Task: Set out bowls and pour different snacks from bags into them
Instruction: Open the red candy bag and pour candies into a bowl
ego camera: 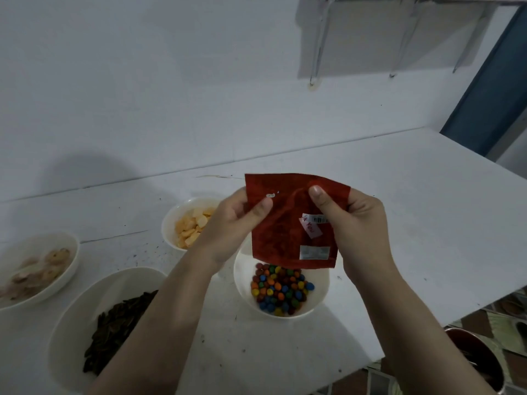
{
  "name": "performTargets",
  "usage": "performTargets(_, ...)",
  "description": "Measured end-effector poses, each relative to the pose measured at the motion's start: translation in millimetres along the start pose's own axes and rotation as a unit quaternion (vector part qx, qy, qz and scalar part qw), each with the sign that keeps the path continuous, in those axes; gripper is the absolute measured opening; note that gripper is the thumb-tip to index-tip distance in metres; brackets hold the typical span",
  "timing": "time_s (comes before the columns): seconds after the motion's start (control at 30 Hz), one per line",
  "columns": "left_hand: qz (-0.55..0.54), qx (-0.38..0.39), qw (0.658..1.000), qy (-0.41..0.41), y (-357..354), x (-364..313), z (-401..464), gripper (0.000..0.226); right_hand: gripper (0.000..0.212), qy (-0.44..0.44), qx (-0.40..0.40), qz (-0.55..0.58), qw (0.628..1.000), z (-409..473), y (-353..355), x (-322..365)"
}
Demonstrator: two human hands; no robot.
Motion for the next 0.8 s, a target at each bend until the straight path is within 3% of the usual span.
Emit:
performTargets(0.07, -0.038, -0.067, 0.996, -0.038, -0.6, -12.9, 1.2, 0.026, 0.01, 0.002, 0.009, 0.006, 1.0, -1.2, -3.6, -2.3)
performTargets(0.17, -0.058, -0.11, 0.991, -0.054, -1.9, -19.2, 3.1, 0.026, 0.005, 0.007, 0.031, 0.019, 0.999, 0.2, -4.4, -1.5)
performTargets(0.3, -0.106, -0.128, 0.984, -0.062, 2.6, -19.4, 4.4, 0.022, 0.015, -0.068, 0.15, -0.082, 0.983, -1.4, -13.5, -23.2)
performTargets(0.5, -0.15, -0.154, 0.975, -0.061, 8.8, -20.5, 4.8, 0.021, 0.023, -0.104, 0.201, -0.219, 0.949, -3.0, -15.2, -51.4)
performTargets(0.67, -0.105, -0.203, 0.972, -0.048, 20.1, -11.0, 3.3, 0.026, 0.027, -0.076, 0.124, -0.143, 0.979, 2.3, 0.3, -45.9)
performTargets(0.8, -0.014, -0.158, 0.986, -0.04, 2.3, -8.5, 10.3, 0.019, 0.033, -0.043, 0.015, 0.016, 0.999, 2.2, 39.5, -32.5)
Point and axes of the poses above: each hand's wrist, its own z-axis towards the middle knuckle, its own y-axis out of the back of the hand, x = y × z, the point moved 7 cm from there along z, towards the middle knuckle, and after that the axes turned 4 degrees about x, right-handed, at the moved point
